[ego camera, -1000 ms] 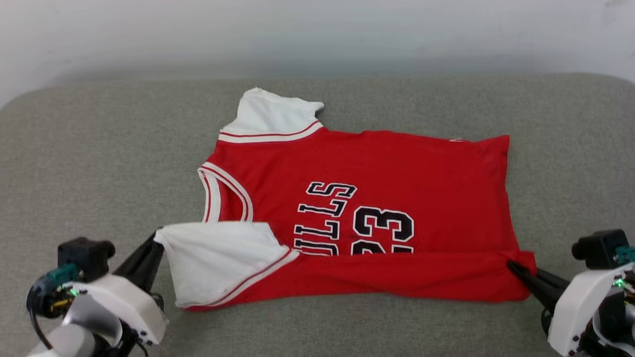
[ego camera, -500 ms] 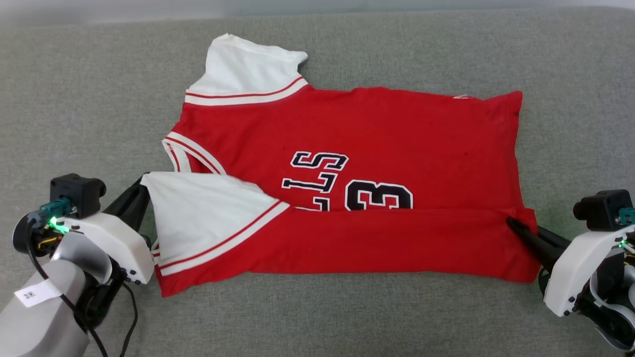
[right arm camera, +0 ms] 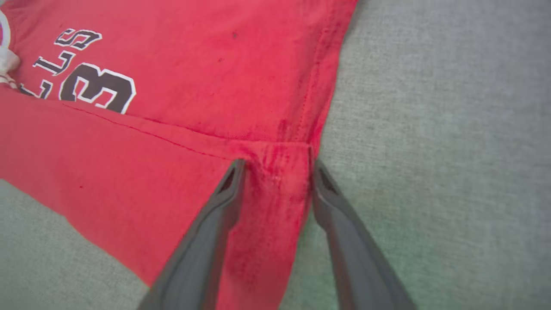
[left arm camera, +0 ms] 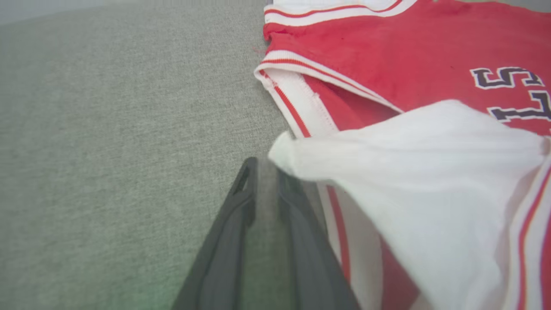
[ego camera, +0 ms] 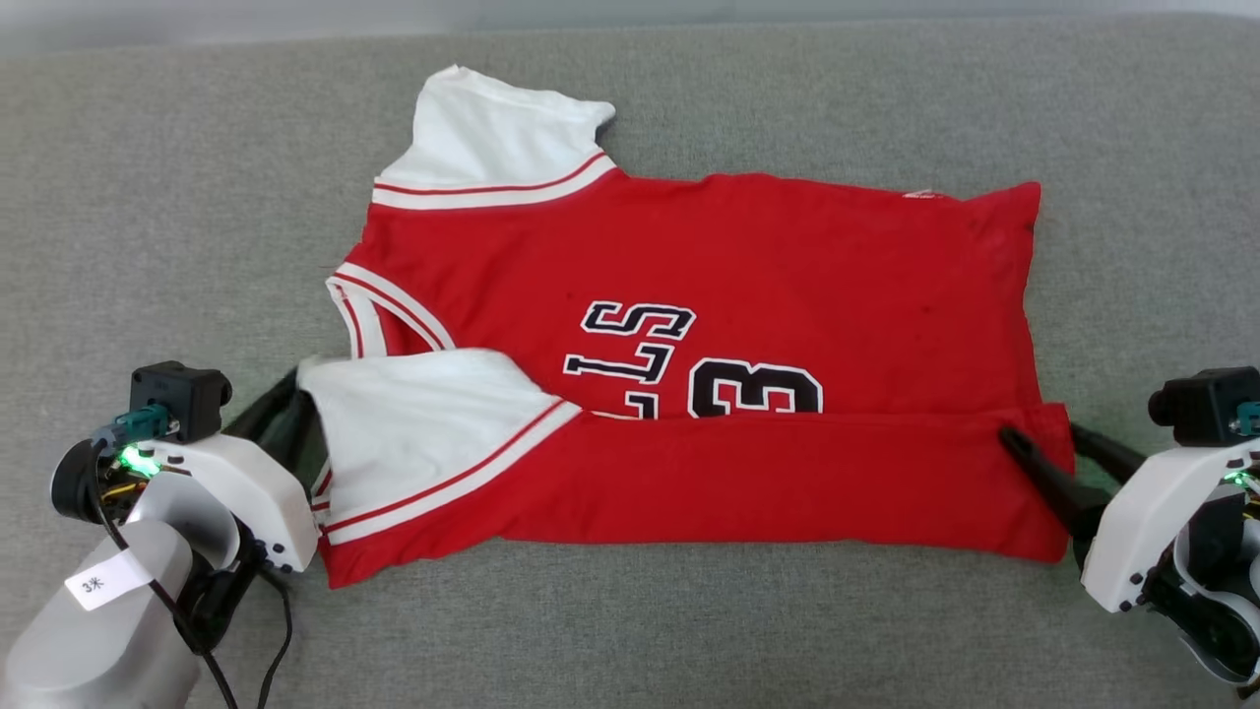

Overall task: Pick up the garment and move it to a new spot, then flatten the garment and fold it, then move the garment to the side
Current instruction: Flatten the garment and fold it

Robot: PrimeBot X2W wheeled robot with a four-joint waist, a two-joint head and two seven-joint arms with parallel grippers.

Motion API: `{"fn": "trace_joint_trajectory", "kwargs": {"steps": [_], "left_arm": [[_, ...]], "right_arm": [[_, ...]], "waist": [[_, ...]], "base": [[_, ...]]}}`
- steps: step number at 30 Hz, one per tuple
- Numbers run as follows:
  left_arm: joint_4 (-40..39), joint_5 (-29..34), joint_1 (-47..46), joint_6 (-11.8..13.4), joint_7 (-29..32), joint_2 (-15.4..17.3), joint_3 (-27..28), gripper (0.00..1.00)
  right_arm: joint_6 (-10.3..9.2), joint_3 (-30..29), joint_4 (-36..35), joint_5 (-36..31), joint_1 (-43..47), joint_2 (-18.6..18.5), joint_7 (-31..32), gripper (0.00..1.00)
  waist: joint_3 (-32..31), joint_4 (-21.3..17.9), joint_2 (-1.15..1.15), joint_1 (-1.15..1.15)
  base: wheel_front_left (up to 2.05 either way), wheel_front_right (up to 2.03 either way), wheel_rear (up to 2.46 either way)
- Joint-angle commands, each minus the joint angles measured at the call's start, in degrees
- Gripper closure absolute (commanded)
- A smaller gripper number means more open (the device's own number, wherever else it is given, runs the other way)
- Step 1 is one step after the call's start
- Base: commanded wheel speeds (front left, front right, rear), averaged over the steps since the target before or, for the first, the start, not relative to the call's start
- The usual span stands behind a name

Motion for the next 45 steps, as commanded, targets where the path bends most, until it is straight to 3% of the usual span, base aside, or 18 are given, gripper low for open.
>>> {"fn": "trace_joint_trajectory", "kwargs": {"steps": [1, 11, 12, 19, 28, 38, 45], "left_arm": [[0.28, 0.39, -0.7, -0.21, 0.05, 0.06, -0.11, 0.0], [-4.21, -1.75, -3.0, -0.91, 8.2, 4.04, -1.15, 0.0], [-6.69, -3.57, -4.14, -1.31, 14.04, 5.7, -1.84, 0.0], [-12.66, -10.43, -6.84, -1.73, 33.1, 8.41, -5.47, 0.0], [-13.95, -14.94, -8.85, -1.84, 49.21, 8.35, -11.22, 0.0], [-9.86, -15.07, -8.49, -1.9, 52.9, 7.24, -16.38, 0.0], [-5.63, -16.39, -6.72, -1.81, 50.09, 5.5, -22.69, 0.0]], "right_arm": [[-0.07, -0.43, -0.51, 0.43, 0.43, -0.11, -0.38, 0.0], [-0.07, -4.51, -4.72, -0.72, 3.47, -0.65, 0.14, 0.0], [-0.07, -5.36, -5.34, -1.26, 4.24, -0.19, 0.79, 0.0], [-0.07, -6.71, -6.38, -2.67, 5.21, 1.27, 2.29, 0.0], [-0.07, -6.83, -6.61, -3.48, 4.91, 2.67, 3.54, 0.0], [-0.07, -6.49, -6.08, -3.76, 3.6, 3.18, 3.78, 0.0], [-0.07, -5.63, -5.58, -3.63, 2.51, 3.55, 3.54, 0.0]], "waist": [[-1.07, 0.39, 0.0, -0.01], [-6.1, 2.14, 0.0, -0.01], [-7.04, 2.64, 0.0, -0.01], [-8.25, 3.44, 0.0, -0.01], [-8.26, 3.04, 0.0, -0.01], [-6.93, 1.38, 0.0, -0.01], [-5.31, 0.37, 0.0, -0.01]], "base": [[0.0, 0.0, 0.0], [0.0, 0.0, 0.0], [0.0, 0.0, 0.0], [0.0, 0.0, 0.0], [0.0, 0.0, 0.0], [0.0, 0.0, 0.0], [0.0, 0.0, 0.0]]}}
